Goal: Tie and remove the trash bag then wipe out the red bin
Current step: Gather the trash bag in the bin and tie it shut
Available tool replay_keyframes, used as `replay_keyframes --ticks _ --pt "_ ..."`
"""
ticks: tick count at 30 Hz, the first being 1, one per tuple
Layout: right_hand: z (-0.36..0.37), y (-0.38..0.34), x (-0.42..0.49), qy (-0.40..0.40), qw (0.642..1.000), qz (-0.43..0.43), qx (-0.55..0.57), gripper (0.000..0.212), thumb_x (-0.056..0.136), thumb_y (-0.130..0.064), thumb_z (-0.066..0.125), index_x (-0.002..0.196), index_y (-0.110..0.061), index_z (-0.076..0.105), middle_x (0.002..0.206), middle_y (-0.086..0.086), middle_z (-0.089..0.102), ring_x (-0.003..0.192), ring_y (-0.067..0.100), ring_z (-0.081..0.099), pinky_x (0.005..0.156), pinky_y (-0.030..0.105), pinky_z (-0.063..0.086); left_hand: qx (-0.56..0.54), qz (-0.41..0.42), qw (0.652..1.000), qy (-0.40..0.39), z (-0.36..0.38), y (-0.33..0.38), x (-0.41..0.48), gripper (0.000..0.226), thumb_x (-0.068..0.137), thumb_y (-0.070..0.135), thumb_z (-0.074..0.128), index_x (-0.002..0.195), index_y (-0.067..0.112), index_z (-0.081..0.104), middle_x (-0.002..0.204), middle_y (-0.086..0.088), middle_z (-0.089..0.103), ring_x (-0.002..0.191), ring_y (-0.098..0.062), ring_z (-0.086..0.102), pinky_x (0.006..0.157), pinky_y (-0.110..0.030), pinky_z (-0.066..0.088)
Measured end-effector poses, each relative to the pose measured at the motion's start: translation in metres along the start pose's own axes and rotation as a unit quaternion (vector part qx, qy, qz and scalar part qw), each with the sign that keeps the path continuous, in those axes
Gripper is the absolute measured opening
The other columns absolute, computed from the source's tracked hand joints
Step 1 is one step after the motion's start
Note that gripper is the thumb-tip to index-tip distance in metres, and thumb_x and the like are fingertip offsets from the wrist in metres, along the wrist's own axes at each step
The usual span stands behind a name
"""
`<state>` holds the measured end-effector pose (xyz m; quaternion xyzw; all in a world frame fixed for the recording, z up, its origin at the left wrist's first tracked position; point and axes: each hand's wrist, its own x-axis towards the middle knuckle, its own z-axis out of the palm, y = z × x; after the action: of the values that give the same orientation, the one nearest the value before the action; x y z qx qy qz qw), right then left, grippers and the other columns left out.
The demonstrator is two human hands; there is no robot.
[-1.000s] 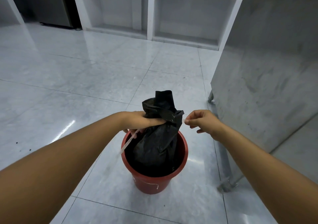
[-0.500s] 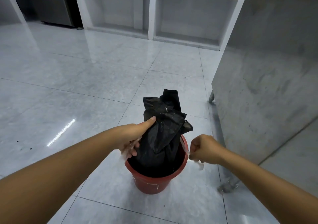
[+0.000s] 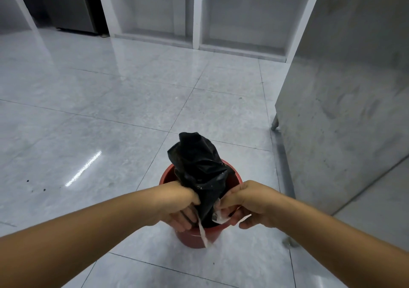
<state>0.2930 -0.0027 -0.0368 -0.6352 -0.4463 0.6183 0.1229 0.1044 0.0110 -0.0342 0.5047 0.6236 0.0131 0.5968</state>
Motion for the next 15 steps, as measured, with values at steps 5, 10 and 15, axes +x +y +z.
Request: replay_keyframes --ticks 5,10,15 --pt "0.008 0.002 0.001 -0.011 0.999 0.003 0.043 0.007 0.074 -0.014 0.076 0.068 -0.018 0.076 0.077 0.003 0.076 0.060 0.013 0.069 0.064 0.031 0.056 -0.092 0.094 0.991 0.037 0.012 -0.001 0.012 0.015 0.081 0.004 0.064 0.094 0.010 0.068 0.084 -0.011 0.075 0.079 -0.021 0.073 0.071 -0.029 0.060" --pt "0.009 0.004 0.002 -0.030 0.996 -0.005 0.084 0.013 0.076 -0.011 0.075 0.065 -0.018 0.076 0.077 0.006 0.076 0.062 0.018 0.071 0.065 0.035 0.059 -0.201 0.104 0.974 -0.007 0.016 0.007 0.014 0.019 0.080 0.000 0.066 0.099 0.005 0.067 0.073 -0.006 0.076 0.066 -0.017 0.074 0.053 -0.022 0.056" --pt "0.012 0.006 0.002 -0.039 0.992 -0.021 0.120 0.017 0.078 0.000 0.073 0.067 -0.012 0.073 0.070 0.011 0.073 0.061 0.021 0.071 0.059 0.030 0.059 -0.214 0.127 0.968 0.009 0.015 0.003 0.018 0.026 0.073 -0.007 0.072 0.091 0.009 0.065 0.076 -0.002 0.075 0.077 -0.018 0.074 0.062 -0.025 0.059"
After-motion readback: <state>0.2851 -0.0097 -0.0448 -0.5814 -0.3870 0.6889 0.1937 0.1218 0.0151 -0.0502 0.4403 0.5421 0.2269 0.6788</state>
